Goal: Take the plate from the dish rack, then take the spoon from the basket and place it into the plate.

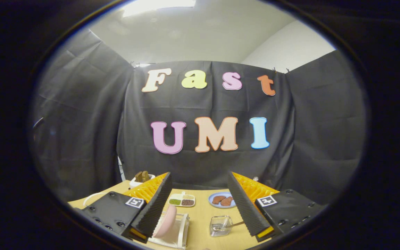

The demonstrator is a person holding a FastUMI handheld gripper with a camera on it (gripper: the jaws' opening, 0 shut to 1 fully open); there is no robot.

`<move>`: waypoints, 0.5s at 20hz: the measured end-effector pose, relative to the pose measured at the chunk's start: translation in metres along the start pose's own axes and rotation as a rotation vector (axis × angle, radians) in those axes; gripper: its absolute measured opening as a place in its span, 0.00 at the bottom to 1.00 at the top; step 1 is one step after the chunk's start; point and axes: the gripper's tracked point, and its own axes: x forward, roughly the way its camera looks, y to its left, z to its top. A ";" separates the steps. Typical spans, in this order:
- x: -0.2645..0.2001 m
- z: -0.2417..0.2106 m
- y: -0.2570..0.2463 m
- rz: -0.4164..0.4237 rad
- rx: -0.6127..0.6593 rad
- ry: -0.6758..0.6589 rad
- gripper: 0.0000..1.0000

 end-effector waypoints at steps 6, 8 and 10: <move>0.007 -0.002 0.001 0.000 -0.066 0.025 1.00; 0.010 -0.003 0.005 0.007 -0.099 0.033 1.00; 0.013 -0.001 0.014 0.017 -0.104 0.034 1.00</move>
